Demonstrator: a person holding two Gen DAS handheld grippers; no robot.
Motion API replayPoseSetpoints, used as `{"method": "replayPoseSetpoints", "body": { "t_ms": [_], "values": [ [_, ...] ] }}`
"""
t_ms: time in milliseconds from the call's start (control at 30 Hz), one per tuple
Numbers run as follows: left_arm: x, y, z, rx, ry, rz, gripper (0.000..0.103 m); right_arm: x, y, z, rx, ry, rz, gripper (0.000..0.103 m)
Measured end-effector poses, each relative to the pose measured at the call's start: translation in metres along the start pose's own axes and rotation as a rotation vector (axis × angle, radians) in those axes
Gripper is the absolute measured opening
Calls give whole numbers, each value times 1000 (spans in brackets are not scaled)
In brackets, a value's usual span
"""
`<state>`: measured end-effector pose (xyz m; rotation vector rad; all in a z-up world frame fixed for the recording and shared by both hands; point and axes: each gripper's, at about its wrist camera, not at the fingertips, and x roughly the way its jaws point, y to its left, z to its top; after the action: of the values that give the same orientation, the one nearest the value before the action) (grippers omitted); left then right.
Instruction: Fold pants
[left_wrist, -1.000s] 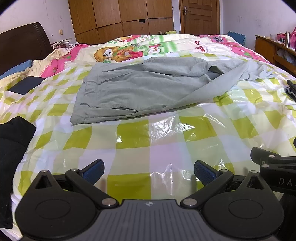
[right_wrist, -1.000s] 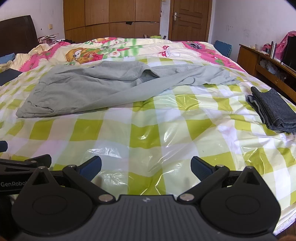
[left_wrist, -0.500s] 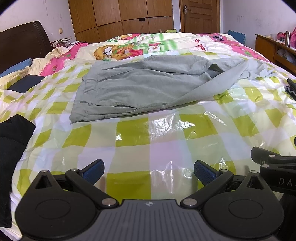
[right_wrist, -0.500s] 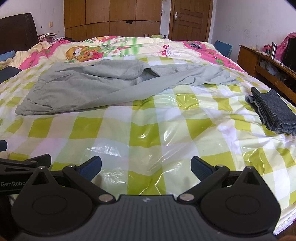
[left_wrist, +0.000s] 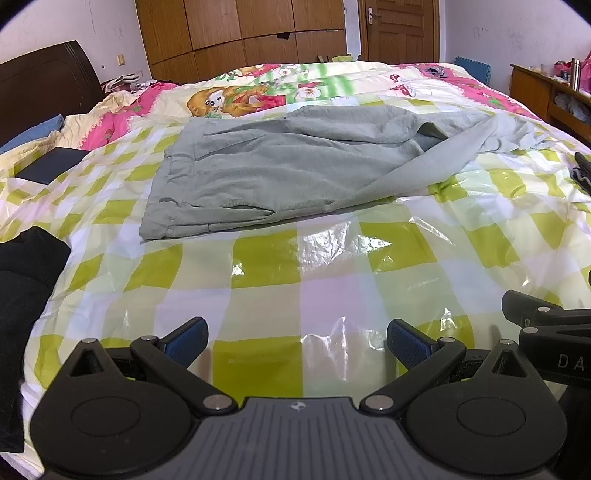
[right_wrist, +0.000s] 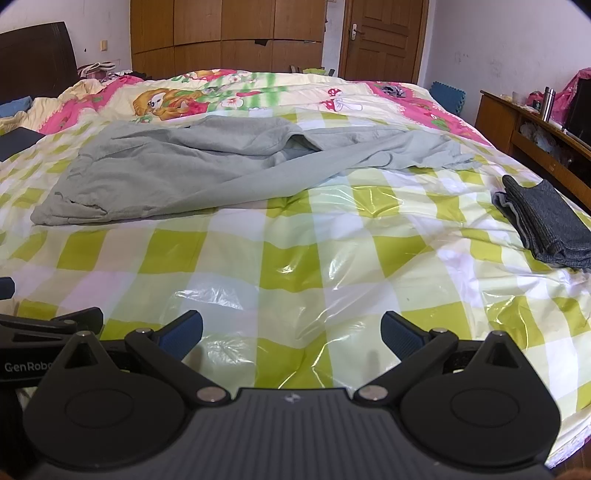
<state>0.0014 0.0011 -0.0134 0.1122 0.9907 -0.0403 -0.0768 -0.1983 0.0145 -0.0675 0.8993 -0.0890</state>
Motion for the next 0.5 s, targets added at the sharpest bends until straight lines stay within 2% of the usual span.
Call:
{"method": "replayPoseSetpoints", "body": {
  "t_ms": [67,233,300,500],
  "values": [
    [-2,1,2,-2,46,-7,103,0,0,0,-1,2,0,102],
    [-1,-2,3,17,-31,32,103,0,1,-1,-4,4,-3,102],
    [-2,-1,3,-22,-43,-24,103,0,1,-1,-6,5,-3,102],
    [-2,2,8,22,-92,9,103,-3,6,10,-25,-32,21,102]
  ]
}}
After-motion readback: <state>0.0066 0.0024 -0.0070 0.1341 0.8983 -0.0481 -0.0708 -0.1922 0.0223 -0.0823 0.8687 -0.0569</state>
